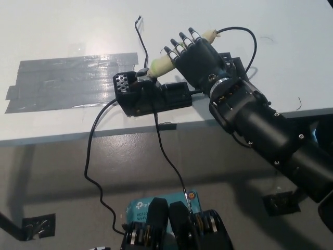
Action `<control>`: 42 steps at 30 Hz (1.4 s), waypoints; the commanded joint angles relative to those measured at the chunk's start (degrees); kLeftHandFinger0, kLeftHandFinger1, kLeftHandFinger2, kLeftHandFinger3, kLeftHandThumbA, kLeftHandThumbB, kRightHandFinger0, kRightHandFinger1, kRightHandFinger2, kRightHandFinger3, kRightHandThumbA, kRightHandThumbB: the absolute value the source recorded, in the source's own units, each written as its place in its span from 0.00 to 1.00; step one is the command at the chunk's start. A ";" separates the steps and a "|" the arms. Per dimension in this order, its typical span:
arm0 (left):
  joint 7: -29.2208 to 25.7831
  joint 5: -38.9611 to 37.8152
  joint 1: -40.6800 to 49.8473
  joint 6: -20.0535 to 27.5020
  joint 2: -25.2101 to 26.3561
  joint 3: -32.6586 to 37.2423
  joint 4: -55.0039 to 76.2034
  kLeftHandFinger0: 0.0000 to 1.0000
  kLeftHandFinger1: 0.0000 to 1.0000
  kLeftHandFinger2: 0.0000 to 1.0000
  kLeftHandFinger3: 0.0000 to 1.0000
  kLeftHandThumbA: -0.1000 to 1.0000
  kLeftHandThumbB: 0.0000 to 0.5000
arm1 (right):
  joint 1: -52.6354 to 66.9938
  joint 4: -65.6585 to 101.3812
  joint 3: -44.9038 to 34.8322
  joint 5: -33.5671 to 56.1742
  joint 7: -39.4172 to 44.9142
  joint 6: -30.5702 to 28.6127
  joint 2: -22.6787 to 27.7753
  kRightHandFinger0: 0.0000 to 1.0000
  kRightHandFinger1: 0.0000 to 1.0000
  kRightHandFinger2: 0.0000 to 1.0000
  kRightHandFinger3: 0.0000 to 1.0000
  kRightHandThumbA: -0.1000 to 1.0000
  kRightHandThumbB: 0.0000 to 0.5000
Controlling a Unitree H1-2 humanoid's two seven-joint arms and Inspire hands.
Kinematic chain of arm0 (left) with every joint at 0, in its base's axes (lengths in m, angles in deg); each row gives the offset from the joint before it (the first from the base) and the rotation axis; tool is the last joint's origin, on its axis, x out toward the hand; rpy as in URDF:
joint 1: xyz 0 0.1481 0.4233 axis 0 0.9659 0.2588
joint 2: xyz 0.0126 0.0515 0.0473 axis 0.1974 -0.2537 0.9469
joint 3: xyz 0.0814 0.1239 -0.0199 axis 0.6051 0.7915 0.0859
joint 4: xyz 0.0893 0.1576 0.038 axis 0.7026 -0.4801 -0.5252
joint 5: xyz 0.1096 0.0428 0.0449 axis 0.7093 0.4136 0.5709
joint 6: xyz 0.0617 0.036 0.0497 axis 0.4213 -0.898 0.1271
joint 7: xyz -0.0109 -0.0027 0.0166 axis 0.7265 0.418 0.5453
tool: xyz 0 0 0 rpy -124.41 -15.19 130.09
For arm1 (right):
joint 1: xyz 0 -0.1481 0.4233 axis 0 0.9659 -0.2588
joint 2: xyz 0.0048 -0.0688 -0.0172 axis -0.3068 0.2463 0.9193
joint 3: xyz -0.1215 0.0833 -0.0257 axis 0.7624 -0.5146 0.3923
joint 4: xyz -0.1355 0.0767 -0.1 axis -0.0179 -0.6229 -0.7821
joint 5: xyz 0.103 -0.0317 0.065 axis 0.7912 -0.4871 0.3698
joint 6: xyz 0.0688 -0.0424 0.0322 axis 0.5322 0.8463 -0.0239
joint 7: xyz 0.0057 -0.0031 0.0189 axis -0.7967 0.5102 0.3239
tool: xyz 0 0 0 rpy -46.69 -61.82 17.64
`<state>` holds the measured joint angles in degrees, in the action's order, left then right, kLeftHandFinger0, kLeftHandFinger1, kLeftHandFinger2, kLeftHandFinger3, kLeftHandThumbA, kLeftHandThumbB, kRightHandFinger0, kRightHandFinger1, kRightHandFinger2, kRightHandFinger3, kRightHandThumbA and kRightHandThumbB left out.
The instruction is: The robot uses its right hand to grab the soldering gun kept on the middle of the table and pulls it out of its base and keep it on the right side of the base
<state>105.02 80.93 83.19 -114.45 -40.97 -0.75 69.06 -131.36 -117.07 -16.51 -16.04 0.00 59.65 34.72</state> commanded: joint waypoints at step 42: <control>2.61 0.00 -0.63 -0.69 -0.09 -0.76 -0.07 0.91 0.98 1.00 1.00 0.84 0.41 | -3.34 -9.91 -8.70 5.82 -41.33 -13.41 7.93 0.00 0.00 0.03 0.18 0.00 0.02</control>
<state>106.89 80.96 82.49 -114.44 -41.95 -1.11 67.80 -129.67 -128.41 -21.82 -12.60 -36.72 46.42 39.10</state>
